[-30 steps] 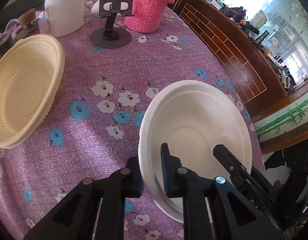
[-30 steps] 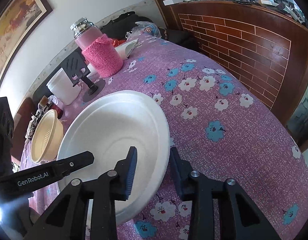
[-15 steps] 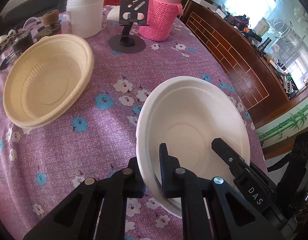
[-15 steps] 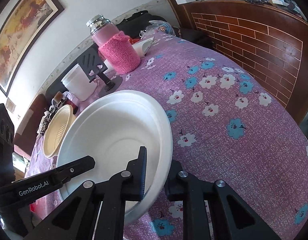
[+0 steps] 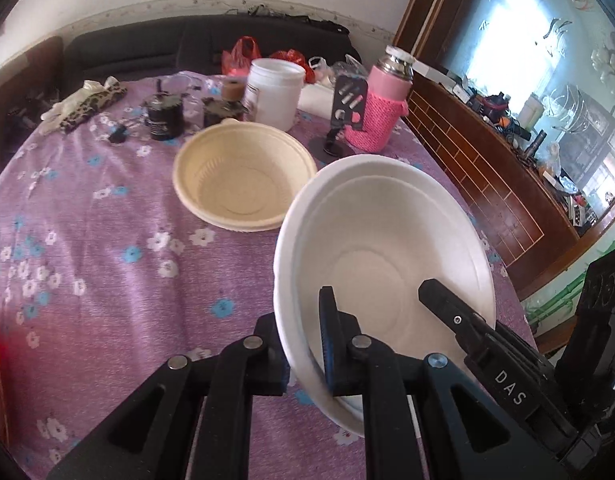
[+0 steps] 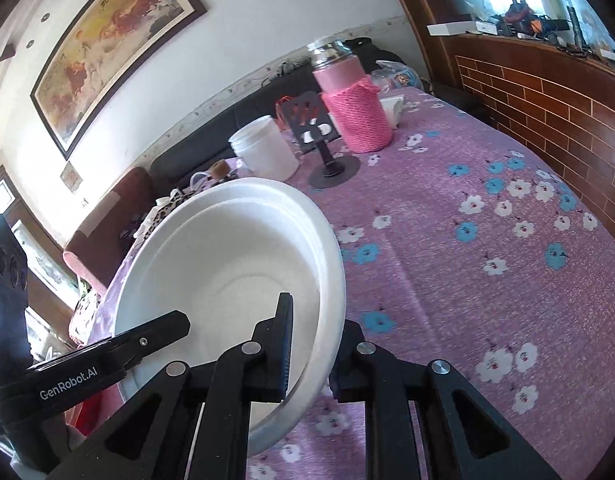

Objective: Organize plates and bowls
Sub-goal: 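Carry the small white bowl to the stack and lower it on top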

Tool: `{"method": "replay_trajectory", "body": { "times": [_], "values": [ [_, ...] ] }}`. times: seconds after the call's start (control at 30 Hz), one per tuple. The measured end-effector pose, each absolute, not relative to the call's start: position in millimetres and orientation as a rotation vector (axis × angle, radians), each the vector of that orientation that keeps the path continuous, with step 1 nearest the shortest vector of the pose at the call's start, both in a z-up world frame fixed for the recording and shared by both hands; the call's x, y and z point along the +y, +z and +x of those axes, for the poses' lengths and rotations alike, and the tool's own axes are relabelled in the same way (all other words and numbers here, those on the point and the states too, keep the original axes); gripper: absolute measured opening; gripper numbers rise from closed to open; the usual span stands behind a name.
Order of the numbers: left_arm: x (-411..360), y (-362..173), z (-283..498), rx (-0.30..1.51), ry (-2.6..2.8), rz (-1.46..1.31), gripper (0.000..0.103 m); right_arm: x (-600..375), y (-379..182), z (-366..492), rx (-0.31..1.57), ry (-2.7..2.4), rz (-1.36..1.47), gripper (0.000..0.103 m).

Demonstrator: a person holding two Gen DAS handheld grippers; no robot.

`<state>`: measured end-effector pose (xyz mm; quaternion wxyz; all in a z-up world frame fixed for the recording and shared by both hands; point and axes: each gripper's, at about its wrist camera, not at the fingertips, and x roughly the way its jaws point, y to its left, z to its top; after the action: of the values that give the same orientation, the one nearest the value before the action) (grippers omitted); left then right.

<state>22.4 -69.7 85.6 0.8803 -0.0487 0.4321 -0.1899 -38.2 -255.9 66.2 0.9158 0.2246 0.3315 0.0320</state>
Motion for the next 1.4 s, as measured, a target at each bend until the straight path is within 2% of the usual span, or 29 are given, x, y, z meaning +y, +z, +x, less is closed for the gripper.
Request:
{"method": "replay_trajectory", "body": {
  "times": [0.5, 0.8, 1.0, 1.33, 1.4],
  "values": [
    [138.1, 142.5, -71.0, 0.689, -0.141, -0.359, 0.012, -64.0, 150.2, -56.9, 0.608, 0.367, 0.225, 0.016],
    [255.3, 136.8, -106.5, 0.629, 0.086, -0.476, 0.012, 78.9, 153.2, -59.3, 0.638, 0.551, 0.056, 0.016],
    [285.8, 116.8, -106.3, 0.666, 0.169, -0.485, 0.012, 129.8, 124.7, -49.1, 0.714, 0.588, 0.005, 0.016],
    [299.1, 98.3, -103.0, 0.709, 0.217, -0.461, 0.012, 151.3, 101.3, -38.7, 0.78, 0.578, -0.05, 0.016],
    [300.2, 100.1, -107.3, 0.698, 0.233, -0.456, 0.015, 154.9, 96.5, -37.0, 0.79, 0.575, -0.059, 0.017]
  ]
}}
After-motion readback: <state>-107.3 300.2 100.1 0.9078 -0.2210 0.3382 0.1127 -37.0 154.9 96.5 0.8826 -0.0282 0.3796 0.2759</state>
